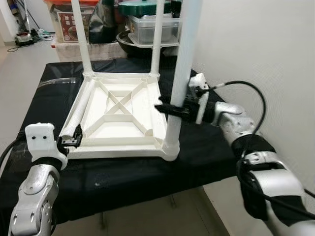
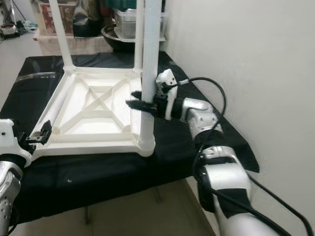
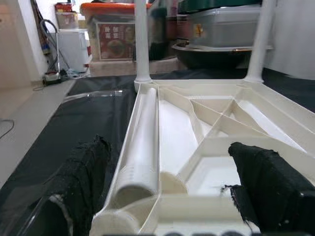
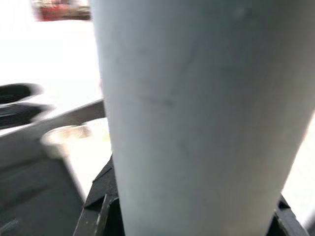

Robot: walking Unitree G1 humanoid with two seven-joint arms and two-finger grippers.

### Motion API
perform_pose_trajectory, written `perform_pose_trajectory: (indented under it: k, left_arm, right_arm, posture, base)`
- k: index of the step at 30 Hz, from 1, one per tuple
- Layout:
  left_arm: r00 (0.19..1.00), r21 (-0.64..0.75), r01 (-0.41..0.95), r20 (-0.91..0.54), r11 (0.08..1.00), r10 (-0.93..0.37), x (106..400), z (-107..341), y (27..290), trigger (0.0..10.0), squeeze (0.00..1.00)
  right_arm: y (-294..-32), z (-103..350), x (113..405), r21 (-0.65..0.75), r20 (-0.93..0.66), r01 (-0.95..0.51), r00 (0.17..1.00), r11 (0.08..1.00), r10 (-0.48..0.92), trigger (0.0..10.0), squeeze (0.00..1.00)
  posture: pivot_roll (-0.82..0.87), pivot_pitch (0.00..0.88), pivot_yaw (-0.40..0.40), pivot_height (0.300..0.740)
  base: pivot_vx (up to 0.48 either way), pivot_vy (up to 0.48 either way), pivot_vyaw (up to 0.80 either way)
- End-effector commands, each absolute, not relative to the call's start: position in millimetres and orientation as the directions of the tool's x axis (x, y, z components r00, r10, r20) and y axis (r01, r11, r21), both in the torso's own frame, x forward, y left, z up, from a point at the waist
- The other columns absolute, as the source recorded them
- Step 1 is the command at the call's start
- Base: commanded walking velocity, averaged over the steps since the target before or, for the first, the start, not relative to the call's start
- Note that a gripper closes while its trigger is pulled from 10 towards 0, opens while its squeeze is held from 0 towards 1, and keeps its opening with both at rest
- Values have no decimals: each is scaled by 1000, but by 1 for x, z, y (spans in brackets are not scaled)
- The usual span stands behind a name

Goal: Building children table

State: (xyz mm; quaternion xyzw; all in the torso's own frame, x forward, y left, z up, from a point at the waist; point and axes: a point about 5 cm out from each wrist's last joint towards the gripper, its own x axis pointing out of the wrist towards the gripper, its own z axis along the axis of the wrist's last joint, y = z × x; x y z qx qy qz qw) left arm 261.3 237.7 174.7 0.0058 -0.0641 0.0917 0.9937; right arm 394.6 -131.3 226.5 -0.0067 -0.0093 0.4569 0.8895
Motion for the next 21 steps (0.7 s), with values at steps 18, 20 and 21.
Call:
perform_pose_trajectory:
  k: [18, 20, 21]
  left_arm:
    - [979, -13, -158, 127, 987, 158, 270, 174, 230, 10000, 0]
    - [979, -13, -158, 127, 987, 158, 270, 174, 230, 10000, 0]
    - [979, -13, -158, 127, 987, 158, 270, 174, 230, 10000, 0]
  right_arm:
    - [-107, 187, 365, 116, -54, -102, 993, 988, 109, 10000, 0]
    - [-107, 187, 365, 116, -54, -102, 993, 988, 109, 10000, 0]
    - [-107, 187, 365, 116, -54, -102, 993, 988, 109, 10000, 0]
  posture:
    - [29, 0, -46, 740]
    - [29, 0, -46, 740]
    - [29, 0, -46, 740]
  base:
    - [0, 0, 0]
    - [0, 0, 0]
    - [0, 0, 0]
